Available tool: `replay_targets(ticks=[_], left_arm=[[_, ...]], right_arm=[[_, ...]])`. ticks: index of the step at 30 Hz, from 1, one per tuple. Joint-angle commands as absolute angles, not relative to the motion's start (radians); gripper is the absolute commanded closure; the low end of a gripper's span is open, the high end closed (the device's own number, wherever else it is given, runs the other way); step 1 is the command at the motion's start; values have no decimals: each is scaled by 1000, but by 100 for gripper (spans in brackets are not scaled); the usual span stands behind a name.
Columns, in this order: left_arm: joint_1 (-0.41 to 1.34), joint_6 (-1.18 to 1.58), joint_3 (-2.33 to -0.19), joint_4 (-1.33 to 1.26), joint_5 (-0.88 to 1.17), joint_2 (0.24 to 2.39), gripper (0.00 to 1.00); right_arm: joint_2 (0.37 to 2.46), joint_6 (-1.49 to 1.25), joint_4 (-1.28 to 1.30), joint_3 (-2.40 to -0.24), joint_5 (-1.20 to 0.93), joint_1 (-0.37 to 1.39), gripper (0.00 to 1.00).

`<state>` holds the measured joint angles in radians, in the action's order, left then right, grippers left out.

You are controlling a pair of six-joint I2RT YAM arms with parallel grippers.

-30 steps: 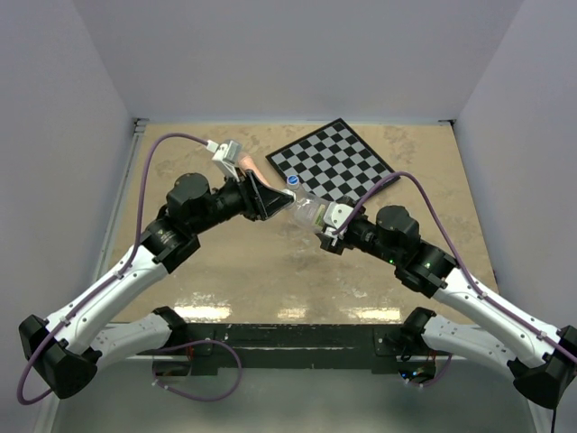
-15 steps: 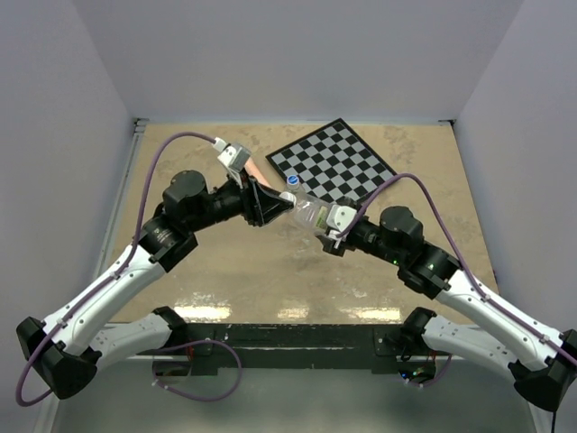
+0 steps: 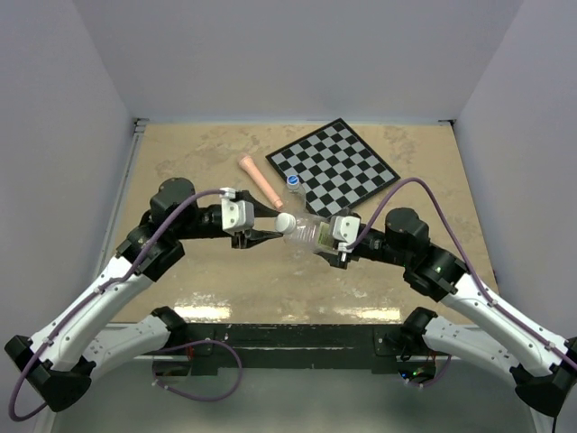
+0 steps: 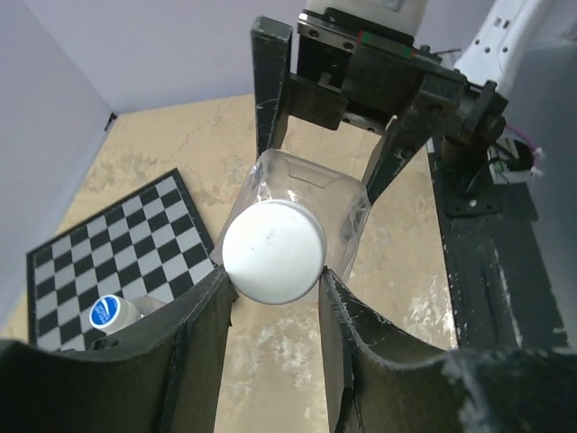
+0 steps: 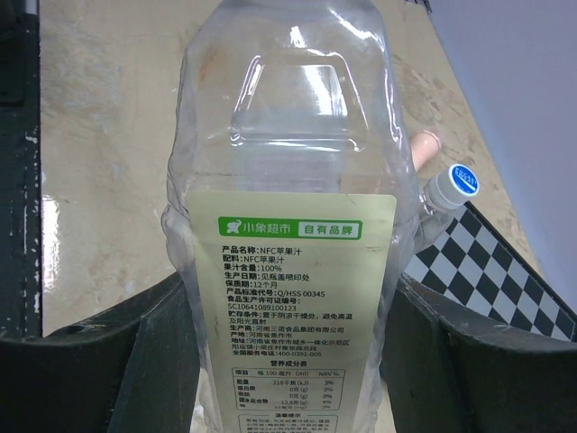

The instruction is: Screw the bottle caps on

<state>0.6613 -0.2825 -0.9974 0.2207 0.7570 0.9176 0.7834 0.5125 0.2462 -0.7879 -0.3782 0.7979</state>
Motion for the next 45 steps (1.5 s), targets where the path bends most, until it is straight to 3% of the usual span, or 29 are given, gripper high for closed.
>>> replay_targets(ticks=[1, 3, 6, 9, 13, 20, 26, 36, 45], left_arm=[[678, -515, -997, 262, 870, 937, 71], [678, -502, -996, 255, 862, 931, 62], [676, -450, -973, 215, 825, 904, 38], [676, -350, -939, 155, 758, 873, 20], [676, -143, -913, 63, 680, 844, 13], [678, 272, -951, 17, 493, 839, 12], [676, 604, -998, 52, 330, 900, 18], [678, 701, -1126, 150, 242, 1014, 19], [692, 686, -1138, 170, 245, 1072, 29]], right_arm=[[779, 505, 163, -859, -531, 824, 100], [782, 505, 164, -856, -519, 824, 100], [781, 503, 161, -848, -489, 824, 100], [778, 499, 156, -841, -430, 824, 100], [770, 491, 143, -830, -336, 824, 100], [796, 508, 141, -821, -144, 824, 100], [810, 518, 129, -811, -63, 825, 100], [825, 531, 137, -804, -26, 828, 100], [835, 535, 124, -799, -32, 831, 100]])
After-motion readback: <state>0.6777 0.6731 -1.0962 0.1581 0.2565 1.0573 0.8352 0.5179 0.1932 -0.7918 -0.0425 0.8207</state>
